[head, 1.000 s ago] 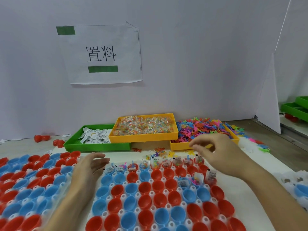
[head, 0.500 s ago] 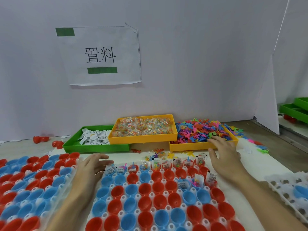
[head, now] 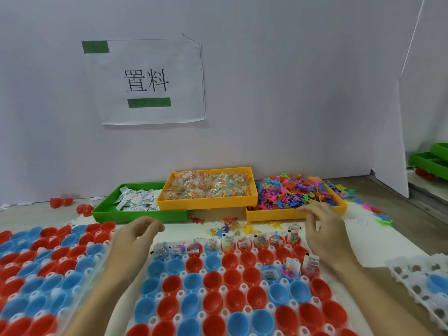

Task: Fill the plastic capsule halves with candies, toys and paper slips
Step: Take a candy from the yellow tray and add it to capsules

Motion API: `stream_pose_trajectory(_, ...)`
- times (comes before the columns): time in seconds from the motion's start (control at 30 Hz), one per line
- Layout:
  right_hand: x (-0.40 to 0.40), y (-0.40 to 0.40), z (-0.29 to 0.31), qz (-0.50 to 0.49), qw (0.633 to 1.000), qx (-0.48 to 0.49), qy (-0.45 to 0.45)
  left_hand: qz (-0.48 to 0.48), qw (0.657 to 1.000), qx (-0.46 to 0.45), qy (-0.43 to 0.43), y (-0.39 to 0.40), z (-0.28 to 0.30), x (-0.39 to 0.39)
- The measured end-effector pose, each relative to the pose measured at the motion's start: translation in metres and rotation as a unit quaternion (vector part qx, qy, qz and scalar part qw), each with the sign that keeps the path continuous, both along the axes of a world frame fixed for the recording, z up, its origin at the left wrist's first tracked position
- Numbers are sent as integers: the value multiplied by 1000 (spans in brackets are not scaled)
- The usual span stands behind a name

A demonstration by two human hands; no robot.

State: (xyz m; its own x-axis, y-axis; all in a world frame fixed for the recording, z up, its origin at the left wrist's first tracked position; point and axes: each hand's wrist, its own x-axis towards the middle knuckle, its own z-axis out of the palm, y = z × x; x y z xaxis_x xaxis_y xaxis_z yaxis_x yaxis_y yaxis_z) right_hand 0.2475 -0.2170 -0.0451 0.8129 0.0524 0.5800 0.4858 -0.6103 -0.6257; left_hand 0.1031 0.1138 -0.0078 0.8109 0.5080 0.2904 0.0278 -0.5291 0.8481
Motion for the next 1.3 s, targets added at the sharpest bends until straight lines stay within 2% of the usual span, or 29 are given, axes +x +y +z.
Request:
stream_pose_trajectory(0.1,2,1,1,1,1000,26,-14,-53,989,129,41,-10,27,13)
stream_pose_trajectory(0.23,5,1,-1,6,999,32,-8,-196,928,287,137,-37,53,54)
stream_pose_trajectory(0.33,6,1,-3,8,999,36,-7,-250,894,328,175,-60,50,86)
stream_pose_trajectory(0.57,9,0,-6,20,999,50,-1,-252,845,410,233,-81,32,125)
stream_pose_trajectory(0.73,10,1,-7,30,998,54,9,-251,848,411,220,-79,29,124)
stream_pose_trajectory(1.3,11,1,-6,28,998,46,17,-226,915,298,148,-70,35,102)
